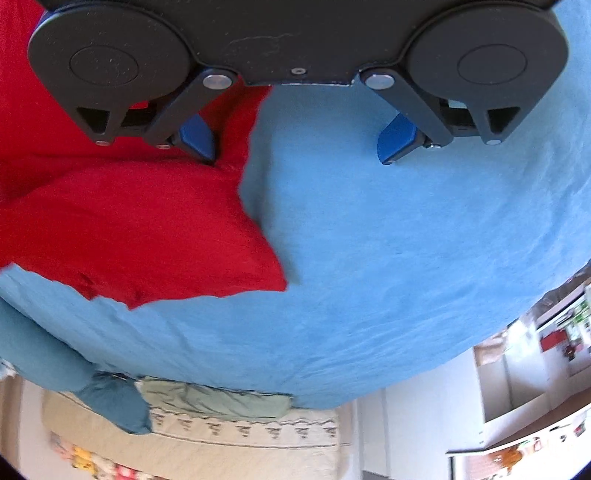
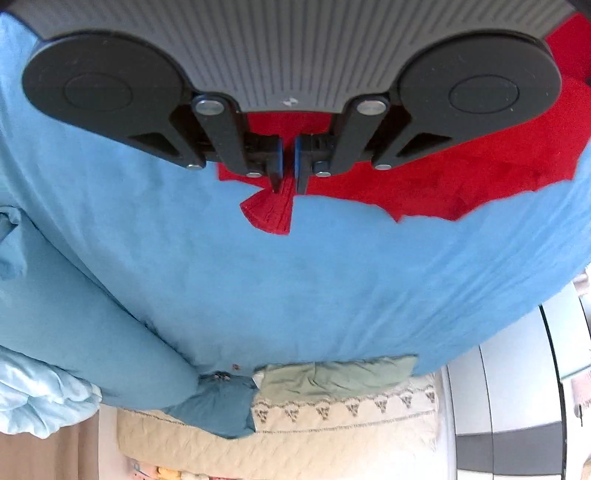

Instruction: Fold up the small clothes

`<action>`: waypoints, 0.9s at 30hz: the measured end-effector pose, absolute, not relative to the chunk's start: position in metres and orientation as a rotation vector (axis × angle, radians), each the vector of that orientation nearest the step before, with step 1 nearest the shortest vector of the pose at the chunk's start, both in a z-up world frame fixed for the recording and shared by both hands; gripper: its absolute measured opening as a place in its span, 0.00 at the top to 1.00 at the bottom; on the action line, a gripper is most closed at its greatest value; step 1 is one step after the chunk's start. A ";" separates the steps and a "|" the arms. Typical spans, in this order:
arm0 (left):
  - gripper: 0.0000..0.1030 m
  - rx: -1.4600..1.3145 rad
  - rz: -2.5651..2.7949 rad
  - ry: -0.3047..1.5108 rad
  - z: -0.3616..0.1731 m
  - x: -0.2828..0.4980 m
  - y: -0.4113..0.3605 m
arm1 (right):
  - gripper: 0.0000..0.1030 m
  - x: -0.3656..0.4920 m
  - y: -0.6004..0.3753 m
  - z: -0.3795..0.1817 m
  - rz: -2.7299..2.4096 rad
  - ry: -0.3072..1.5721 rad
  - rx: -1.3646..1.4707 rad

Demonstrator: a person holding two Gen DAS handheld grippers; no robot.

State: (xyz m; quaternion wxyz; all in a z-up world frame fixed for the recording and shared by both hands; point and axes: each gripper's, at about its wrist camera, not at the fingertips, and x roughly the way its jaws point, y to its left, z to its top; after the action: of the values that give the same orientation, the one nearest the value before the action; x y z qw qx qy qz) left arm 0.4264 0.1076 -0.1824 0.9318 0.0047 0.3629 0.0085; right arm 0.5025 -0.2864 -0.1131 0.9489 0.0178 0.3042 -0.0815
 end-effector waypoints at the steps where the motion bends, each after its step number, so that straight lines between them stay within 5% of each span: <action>1: 0.07 0.001 0.033 0.744 -0.183 0.428 0.110 | 0.80 0.501 -0.287 -0.117 -0.164 0.623 0.022; 7: 0.07 -0.015 0.081 0.755 -0.185 0.419 0.119 | 0.80 0.489 -0.300 -0.150 -0.161 0.678 0.041; 11: 0.08 0.010 0.070 0.761 -0.177 0.408 0.118 | 0.71 0.472 -0.306 -0.168 -0.172 0.726 0.022; 12: 0.08 0.015 0.055 0.752 -0.174 0.405 0.116 | 0.66 0.465 -0.307 -0.170 -0.175 0.725 0.011; 14: 0.05 0.025 -0.008 0.707 -0.162 0.396 0.108 | 0.25 0.450 -0.303 -0.168 -0.192 0.701 -0.053; 16: 0.01 0.014 -0.077 0.675 -0.150 0.398 0.097 | 0.14 0.438 -0.298 -0.164 -0.156 0.633 -0.112; 27: 0.01 -0.018 -0.196 0.748 -0.169 0.463 0.044 | 0.11 0.493 -0.285 -0.188 -0.078 0.686 0.018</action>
State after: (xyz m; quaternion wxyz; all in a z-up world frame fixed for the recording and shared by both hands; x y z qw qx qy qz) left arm 0.4632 0.0442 -0.1687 0.9261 -0.0088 0.3649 -0.0958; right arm 0.4933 -0.2850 -0.1880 0.9410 0.0090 0.3361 -0.0381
